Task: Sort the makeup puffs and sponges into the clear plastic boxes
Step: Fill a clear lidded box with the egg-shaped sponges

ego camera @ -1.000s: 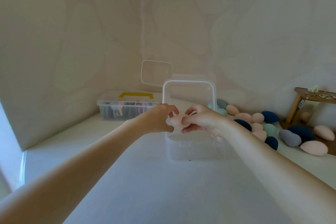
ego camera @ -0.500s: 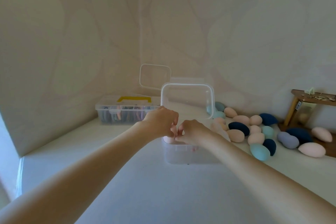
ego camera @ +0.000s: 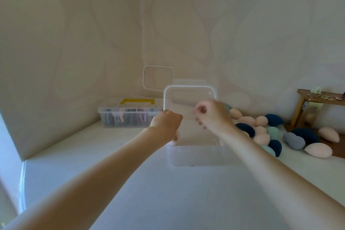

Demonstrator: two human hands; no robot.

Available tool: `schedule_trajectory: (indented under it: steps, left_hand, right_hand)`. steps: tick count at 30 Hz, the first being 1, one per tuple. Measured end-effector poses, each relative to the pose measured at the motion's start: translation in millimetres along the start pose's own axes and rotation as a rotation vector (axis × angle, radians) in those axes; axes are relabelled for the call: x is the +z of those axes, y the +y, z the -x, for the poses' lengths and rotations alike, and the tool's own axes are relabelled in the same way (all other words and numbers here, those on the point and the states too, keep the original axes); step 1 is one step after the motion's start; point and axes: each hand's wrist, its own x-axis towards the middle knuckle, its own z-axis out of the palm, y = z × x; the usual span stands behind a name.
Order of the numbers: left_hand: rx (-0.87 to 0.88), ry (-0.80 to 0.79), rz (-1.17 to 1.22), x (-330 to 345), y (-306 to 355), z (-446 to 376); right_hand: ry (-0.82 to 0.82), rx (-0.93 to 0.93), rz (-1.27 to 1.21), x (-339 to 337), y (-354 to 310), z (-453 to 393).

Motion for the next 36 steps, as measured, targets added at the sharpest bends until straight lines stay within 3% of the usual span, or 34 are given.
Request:
schedule_trajectory:
  steps: [2,3,7,9,12,14,17,20,22,25,28,33,36]
  left_hand:
    - [-0.001,0.005,0.004,2,-1,0]
    - [-0.004,0.008,0.011,2,-1,-1]
    - [-0.004,0.025,0.063,4,0,-2]
    - [-0.002,0.022,0.105,4,-1,-2]
    - [0.001,0.015,0.116,5,-1,0]
    - [0.02,0.006,0.078,5,-1,0]
    - [0.042,-0.01,0.055,4,-1,-2]
    - [0.051,-0.01,0.059,5,0,-1]
    - [0.052,-0.005,0.08,6,-1,-1]
    - [0.084,0.006,0.077,7,-1,-1]
    - [0.094,0.01,0.064,8,-3,-2]
    - [0.089,0.045,0.092,12,-3,-5]
    - [0.106,0.096,0.0,14,-1,-5]
  right_hand:
    - [0.196,0.033,0.084,-28,15,-6]
    - [0.175,0.075,0.166,-38,28,-8]
    - [-0.186,0.382,0.362,-29,78,-3]
    - [-0.259,0.284,0.408,-26,79,9]
    - [-0.3,0.22,0.289,-27,78,15]
    - [-0.252,0.214,0.191,-34,74,16]
    - [-0.017,0.226,0.128,-49,67,5]
    - [0.153,0.067,-0.102,-53,44,2]
    - [-0.036,0.018,-0.269,-41,27,4]
    - [-0.401,0.075,-0.182,-13,15,10]
    - [-0.397,0.176,-0.314,-1,15,9]
    - [-0.33,0.142,0.031,8,15,14]
    - [-0.396,0.154,0.042,15,12,8]
